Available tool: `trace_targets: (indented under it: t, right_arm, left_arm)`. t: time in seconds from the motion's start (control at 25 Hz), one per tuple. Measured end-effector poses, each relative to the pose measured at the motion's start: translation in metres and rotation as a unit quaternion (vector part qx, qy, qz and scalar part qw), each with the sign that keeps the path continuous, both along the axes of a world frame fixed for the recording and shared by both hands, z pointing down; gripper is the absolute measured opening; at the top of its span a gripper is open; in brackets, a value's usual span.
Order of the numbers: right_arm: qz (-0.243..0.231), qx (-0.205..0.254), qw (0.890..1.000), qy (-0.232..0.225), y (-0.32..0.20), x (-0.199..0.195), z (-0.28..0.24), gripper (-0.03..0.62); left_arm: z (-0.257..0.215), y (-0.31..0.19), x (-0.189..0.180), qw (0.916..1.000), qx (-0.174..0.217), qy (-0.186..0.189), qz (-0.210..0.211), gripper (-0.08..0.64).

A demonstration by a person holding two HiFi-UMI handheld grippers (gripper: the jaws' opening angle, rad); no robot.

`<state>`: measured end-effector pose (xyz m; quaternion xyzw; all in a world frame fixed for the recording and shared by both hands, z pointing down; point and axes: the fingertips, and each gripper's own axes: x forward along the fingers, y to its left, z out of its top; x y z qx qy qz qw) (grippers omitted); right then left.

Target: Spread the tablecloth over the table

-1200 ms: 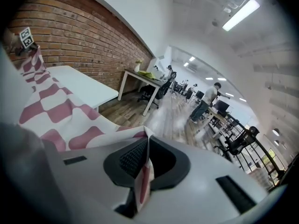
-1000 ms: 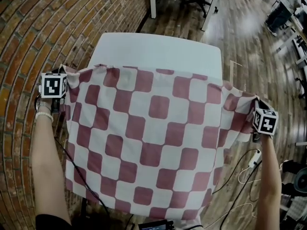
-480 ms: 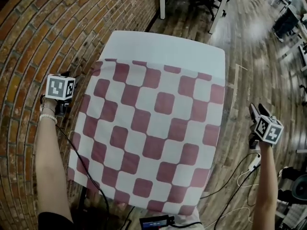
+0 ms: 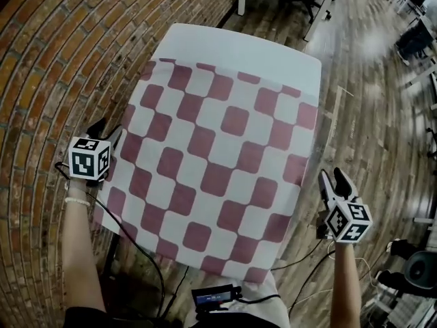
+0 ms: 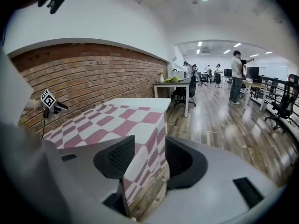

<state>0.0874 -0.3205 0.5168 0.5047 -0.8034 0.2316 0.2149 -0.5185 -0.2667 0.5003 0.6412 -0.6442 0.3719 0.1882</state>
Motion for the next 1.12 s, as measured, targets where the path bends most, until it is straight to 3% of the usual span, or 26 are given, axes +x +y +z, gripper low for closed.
trace_targets:
  t: [0.16,0.32,0.48,0.6,0.72,0.84,1.12]
  right_arm:
    - [0.007,-0.021,1.0,-0.01,0.04,-0.023,0.015,0.209]
    - [0.017,-0.051,0.998,-0.021,0.063,-0.042,0.037,0.209]
    - [0.033,-0.077,0.996,-0.035,0.07,-0.052,0.056,0.209]
    - [0.047,-0.084,0.995,-0.036,0.072,-0.055,0.062,0.209]
    - [0.062,-0.074,0.995,-0.035,0.075,-0.054,0.062,0.192]
    - [0.081,-0.07,0.993,-0.043,0.072,-0.053,0.063,0.186]
    - [0.085,-0.067,0.993,-0.04,0.049,-0.054,0.065,0.186]
  left_arm:
    - [0.015,0.046,-0.002,0.999,-0.005,0.026,-0.037,0.238]
    - [0.043,0.081,-0.012,0.9962,-0.036,0.041,-0.069,0.238]
    - [0.062,0.09,-0.02,0.9932,-0.06,0.052,-0.085,0.238]
    - [0.069,0.091,-0.021,0.99,-0.064,0.082,-0.095,0.23]
    - [0.071,0.09,-0.014,0.9897,-0.063,0.102,-0.078,0.215]
    - [0.072,0.084,-0.007,0.9894,-0.067,0.113,-0.062,0.13]
    - [0.073,0.062,-0.007,0.9903,-0.073,0.106,-0.052,0.123]
